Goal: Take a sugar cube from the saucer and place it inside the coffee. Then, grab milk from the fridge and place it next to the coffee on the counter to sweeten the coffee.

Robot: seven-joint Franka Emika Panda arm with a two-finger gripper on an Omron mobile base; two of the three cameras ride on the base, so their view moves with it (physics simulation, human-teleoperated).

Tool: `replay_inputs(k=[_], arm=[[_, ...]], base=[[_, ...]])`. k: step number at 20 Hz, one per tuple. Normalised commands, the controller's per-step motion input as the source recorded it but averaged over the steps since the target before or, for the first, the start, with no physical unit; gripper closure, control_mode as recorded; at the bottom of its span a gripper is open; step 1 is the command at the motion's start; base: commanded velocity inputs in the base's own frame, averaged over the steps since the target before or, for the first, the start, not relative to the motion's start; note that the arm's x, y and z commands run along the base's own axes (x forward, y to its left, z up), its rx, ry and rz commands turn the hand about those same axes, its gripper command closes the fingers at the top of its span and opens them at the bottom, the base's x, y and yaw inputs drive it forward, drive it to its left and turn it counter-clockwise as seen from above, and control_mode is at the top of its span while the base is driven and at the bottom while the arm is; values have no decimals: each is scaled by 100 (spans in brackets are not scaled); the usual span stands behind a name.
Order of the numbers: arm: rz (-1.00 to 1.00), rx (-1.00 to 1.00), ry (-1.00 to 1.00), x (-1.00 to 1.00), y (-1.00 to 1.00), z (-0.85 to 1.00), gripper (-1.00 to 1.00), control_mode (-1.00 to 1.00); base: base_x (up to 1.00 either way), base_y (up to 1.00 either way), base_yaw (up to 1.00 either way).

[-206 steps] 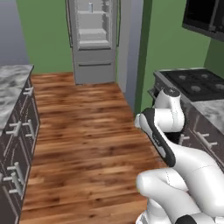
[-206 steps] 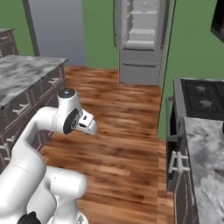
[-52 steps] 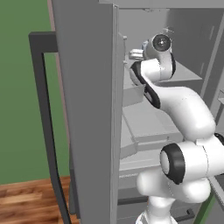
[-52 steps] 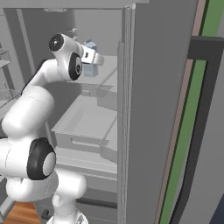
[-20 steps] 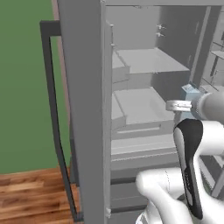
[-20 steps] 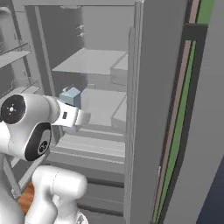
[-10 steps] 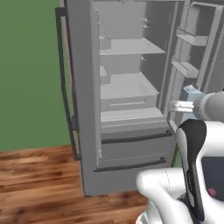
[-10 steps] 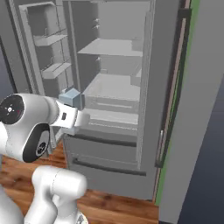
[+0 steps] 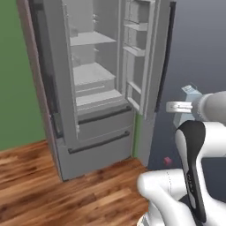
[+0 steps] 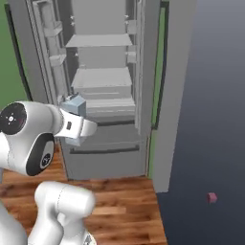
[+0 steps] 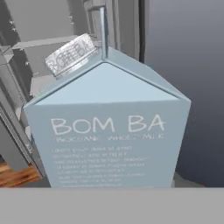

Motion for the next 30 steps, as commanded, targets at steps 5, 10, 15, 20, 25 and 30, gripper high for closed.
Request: replay_inputs(k=[5,10,15,20,25,30], arm=[[0,0,0,0,0,0,100,100],[0,0,0,0,0,0,100,100],[0,0,0,0,0,0,100,100],[0,0,0,0,0,0,100,100],[0,0,0,0,0,0,100,100],[0,0,0,0,0,0,100,100]], base=[[-97,25,-78],[-97,0,-71],[-97,-33,-57],[-98,-54,-51],[-54,-93,-49],[-3,-100,-42]])
